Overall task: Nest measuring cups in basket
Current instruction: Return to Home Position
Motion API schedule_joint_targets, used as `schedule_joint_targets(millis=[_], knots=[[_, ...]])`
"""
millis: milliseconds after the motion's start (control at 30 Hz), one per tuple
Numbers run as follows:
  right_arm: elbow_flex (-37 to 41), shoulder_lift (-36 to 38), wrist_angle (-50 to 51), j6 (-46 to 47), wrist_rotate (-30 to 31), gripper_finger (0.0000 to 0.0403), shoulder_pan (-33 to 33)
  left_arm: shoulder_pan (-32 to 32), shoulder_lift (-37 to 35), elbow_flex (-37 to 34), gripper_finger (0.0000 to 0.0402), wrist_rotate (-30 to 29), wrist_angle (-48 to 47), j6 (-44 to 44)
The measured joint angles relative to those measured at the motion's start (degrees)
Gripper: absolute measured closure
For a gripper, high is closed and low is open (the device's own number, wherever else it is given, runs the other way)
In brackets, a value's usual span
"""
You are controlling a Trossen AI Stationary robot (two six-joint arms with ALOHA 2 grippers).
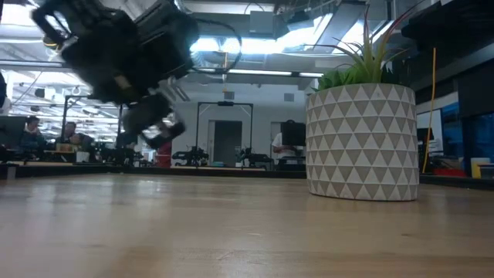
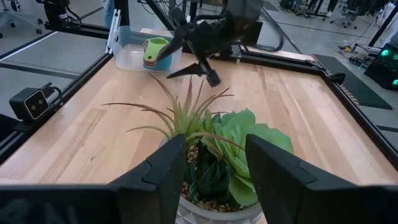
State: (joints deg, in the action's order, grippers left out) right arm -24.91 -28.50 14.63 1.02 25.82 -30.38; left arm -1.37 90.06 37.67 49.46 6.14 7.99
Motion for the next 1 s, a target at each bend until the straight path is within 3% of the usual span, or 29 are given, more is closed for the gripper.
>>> schedule_joint_targets(millis=[267, 500, 633, 800, 1000], knots=[[0.00, 0.00, 0.00, 0.00, 0.00, 0.0230, -0.01, 2.01, 0.00, 0.00, 0.0207, -7.43, 21.39, -0.20], [0.00, 0.01, 0.00, 0.00, 0.00, 0.0230, -0.01, 2.57, -0.13, 0.11, 0.0207, -24.31, 51.17, -5.72], [0.00, 0.01, 0.00, 0.00, 0.00, 0.0230, -0.01, 4.53, -3.95, 0.02, 0.0207, -27.63, 56.59, -7.20], [-0.02, 0.03, -0.11, 0.00, 0.00, 0.0230, 0.01, 7.56, -14.42, 0.09, 0.0207, -28.04, 48.84, -7.98], [-0.02, -0.01, -0.15, 0.00, 0.00, 0.0230, 0.00, 7.02, -31.03, 0.09, 0.0207, -37.13, 23.32, -13.28]])
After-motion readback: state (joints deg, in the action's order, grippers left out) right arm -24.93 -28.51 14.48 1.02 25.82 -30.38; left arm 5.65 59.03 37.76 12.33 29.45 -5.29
